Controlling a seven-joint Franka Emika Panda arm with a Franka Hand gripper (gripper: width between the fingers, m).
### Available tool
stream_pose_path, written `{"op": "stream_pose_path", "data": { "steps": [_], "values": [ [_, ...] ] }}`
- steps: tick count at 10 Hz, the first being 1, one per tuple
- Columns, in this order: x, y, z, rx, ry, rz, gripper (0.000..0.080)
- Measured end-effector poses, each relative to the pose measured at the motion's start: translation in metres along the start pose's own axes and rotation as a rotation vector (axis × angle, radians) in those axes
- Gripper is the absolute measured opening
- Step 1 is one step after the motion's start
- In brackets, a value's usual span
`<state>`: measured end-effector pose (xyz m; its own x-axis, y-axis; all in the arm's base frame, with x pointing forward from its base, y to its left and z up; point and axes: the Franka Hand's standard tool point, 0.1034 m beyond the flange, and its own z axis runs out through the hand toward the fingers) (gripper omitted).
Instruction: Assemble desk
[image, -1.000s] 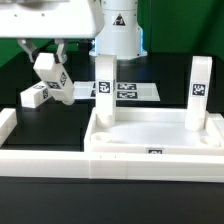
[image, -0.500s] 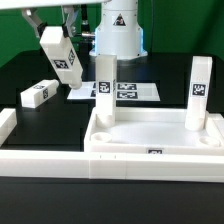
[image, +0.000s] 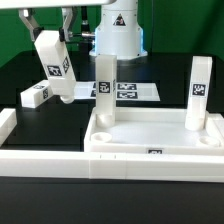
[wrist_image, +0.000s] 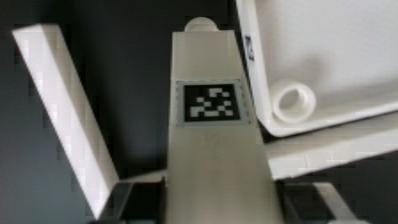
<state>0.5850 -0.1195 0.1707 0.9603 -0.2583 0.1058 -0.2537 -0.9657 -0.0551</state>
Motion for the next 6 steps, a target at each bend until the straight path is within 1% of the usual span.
{"op": "stream_pose_path", "data": {
  "steps": [2,4,6],
  "values": [
    [0.0133,-0.0124,-0.0003,-0.014,0.091,-0.038,0.029],
    [0.0113,-0.0099,0.0006,-0.013,0.081,-0.033,0.029],
    [0.0113,-0.0133,0.0006,-0.012,0.082,-0.023,0.029]
  ]
}}
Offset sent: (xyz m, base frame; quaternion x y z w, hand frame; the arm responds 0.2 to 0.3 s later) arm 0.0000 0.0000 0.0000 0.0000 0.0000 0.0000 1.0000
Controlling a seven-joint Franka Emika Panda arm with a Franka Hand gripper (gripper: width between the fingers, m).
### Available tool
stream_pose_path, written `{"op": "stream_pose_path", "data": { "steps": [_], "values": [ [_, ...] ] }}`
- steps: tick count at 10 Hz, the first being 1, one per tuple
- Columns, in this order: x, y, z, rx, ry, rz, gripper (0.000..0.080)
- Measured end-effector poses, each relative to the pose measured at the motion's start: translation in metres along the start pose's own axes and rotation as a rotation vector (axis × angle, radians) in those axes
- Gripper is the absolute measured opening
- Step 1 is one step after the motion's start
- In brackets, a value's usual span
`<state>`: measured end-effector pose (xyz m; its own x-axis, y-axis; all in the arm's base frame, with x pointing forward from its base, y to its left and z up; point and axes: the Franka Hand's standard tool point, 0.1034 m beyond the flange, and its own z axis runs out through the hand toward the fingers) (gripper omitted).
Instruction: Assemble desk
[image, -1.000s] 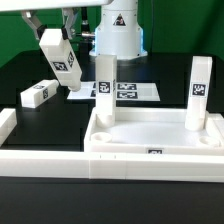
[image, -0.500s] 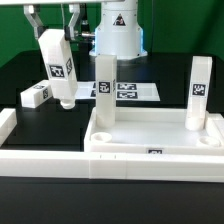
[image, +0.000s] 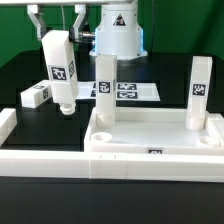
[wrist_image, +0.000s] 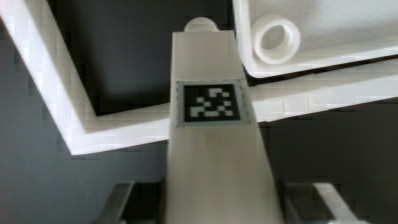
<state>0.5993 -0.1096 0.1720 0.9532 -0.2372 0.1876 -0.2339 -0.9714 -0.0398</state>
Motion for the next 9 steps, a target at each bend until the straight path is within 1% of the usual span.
{"op": "stream_pose_path", "data": {
  "steps": [2,3,4,5,6,9],
  "values": [
    [-0.002,-0.038,0.0,0.015,0.003,0.021,0.029],
    [-0.005,-0.06,0.001,0.014,0.002,-0.006,0.029],
    [-0.009,-0.077,0.001,0.014,-0.001,0.003,0.029],
    [-0.012,-0.085,0.002,0.016,-0.004,0.024,0.029],
    [-0.011,-0.081,0.002,0.015,-0.004,0.016,0.029],
    [-0.011,-0.083,0.003,0.016,-0.005,0.015,0.029]
  ]
}}
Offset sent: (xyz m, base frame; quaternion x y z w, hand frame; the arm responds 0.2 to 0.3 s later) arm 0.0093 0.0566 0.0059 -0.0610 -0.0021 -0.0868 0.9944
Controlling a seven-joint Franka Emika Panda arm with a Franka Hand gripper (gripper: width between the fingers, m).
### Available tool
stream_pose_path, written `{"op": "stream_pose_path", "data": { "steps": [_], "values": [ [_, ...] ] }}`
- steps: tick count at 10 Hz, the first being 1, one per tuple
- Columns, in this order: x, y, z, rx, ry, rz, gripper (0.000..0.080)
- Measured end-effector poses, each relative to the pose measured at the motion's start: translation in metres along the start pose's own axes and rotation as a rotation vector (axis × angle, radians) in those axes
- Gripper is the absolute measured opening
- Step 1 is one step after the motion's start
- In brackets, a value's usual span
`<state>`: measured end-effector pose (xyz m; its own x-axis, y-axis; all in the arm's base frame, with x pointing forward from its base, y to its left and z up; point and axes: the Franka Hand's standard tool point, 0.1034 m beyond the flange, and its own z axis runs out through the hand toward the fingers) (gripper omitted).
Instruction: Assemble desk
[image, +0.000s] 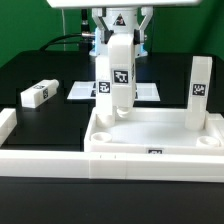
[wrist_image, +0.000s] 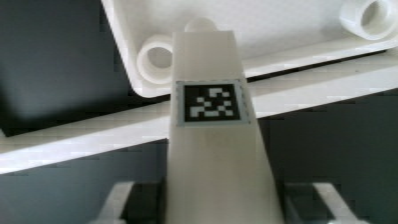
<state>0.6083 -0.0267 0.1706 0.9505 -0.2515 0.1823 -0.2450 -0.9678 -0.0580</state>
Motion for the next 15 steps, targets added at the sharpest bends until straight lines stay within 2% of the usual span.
{"op": "stream_pose_path", "data": {
  "steps": [1,3,5,8,10,11,13,15],
  "values": [
    [-0.002,-0.009,0.001,0.002,0.025,-0.017,0.029],
    [-0.012,-0.036,0.006,0.006,0.037,-0.067,0.029],
    [-0.018,-0.064,0.005,0.009,0.051,-0.058,0.029],
    [-0.015,-0.06,0.005,0.01,0.061,-0.064,0.029],
    [-0.01,-0.063,0.005,0.021,0.204,-0.074,0.029],
    [-0.017,-0.071,0.007,0.03,0.248,-0.082,0.029],
    [-0.025,-0.09,0.008,0.042,0.237,-0.098,0.029],
    [-0.026,-0.09,0.008,0.041,0.237,-0.102,0.029]
  ]
}}
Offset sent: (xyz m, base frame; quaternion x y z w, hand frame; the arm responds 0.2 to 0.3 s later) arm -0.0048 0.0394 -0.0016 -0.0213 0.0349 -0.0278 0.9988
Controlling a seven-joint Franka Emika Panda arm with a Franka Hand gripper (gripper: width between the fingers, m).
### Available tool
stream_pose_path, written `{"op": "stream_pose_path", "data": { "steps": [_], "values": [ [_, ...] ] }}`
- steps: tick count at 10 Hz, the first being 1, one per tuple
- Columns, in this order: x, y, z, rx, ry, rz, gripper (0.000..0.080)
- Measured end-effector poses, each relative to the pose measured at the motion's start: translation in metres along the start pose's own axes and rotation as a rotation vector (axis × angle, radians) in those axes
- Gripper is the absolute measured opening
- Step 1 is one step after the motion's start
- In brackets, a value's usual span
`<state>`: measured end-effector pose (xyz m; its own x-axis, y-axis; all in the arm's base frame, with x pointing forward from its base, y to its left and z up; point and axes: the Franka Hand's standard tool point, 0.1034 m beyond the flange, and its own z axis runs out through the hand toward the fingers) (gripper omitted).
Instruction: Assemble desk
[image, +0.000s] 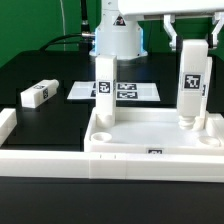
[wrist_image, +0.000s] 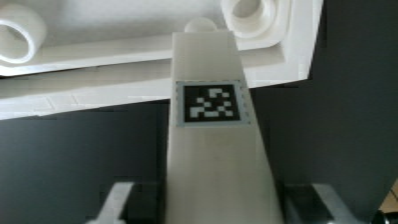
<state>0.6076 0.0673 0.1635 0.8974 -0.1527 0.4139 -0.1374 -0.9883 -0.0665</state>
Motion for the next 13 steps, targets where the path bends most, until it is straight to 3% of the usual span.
{"op": "stream_pose_path", "data": {
  "steps": [2,6,10,13],
  "values": [
    [-0.001,-0.004,0.0,0.003,0.001,0.003,0.029],
    [-0.01,-0.025,0.003,0.018,-0.011,-0.011,0.029],
    [-0.012,-0.026,0.007,0.015,-0.015,-0.016,0.029],
    [0.002,-0.029,0.011,0.013,-0.018,-0.024,0.029]
  ]
}}
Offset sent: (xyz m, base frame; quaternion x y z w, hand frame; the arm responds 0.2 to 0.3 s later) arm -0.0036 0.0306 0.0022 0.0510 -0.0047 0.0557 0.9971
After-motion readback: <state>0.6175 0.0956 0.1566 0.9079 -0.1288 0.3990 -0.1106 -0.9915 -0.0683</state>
